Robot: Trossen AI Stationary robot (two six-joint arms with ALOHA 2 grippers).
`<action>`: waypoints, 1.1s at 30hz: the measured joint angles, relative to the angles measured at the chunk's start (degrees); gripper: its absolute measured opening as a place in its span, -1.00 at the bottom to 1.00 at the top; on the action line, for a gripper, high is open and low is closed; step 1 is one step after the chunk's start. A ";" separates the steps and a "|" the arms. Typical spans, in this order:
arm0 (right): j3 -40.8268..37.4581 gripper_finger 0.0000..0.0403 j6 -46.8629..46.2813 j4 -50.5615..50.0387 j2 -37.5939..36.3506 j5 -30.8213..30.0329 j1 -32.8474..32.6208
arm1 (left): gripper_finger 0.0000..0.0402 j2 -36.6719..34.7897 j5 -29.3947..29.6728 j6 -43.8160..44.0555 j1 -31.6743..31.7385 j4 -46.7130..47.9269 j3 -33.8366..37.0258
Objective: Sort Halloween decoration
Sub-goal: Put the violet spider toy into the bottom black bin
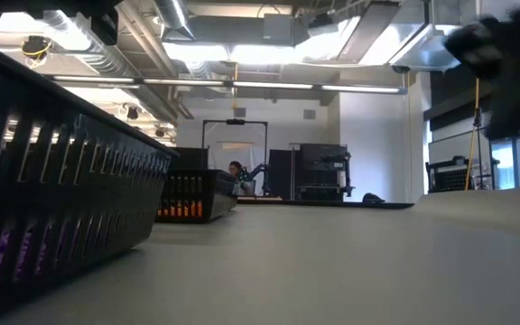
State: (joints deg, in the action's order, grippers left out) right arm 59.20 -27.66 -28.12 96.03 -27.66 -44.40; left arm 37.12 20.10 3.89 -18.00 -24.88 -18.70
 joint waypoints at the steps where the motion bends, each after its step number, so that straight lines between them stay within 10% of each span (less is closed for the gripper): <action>1: 0.91 -0.99 1.17 0.39 -0.09 0.48 0.69 | -1.00 0.00 0.00 -0.01 0.00 0.03 0.00; 12: 0.51 -0.75 -3.74 -6.43 -0.07 19.73 2.80 | -1.00 0.00 0.00 -0.01 0.00 0.01 0.00; 24: -4.42 -0.02 -13.01 -6.03 -0.11 21.90 0.72 | -1.00 0.00 0.00 -0.01 0.00 0.01 0.00; 33: -10.66 -0.08 -15.50 -1.03 -0.44 21.55 0.83 | -1.00 0.00 0.00 0.01 0.02 -0.01 0.00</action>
State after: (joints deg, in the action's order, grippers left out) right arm 48.54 -43.16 -29.15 95.59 -6.11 -43.57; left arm 37.12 20.10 3.90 -17.98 -24.88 -18.70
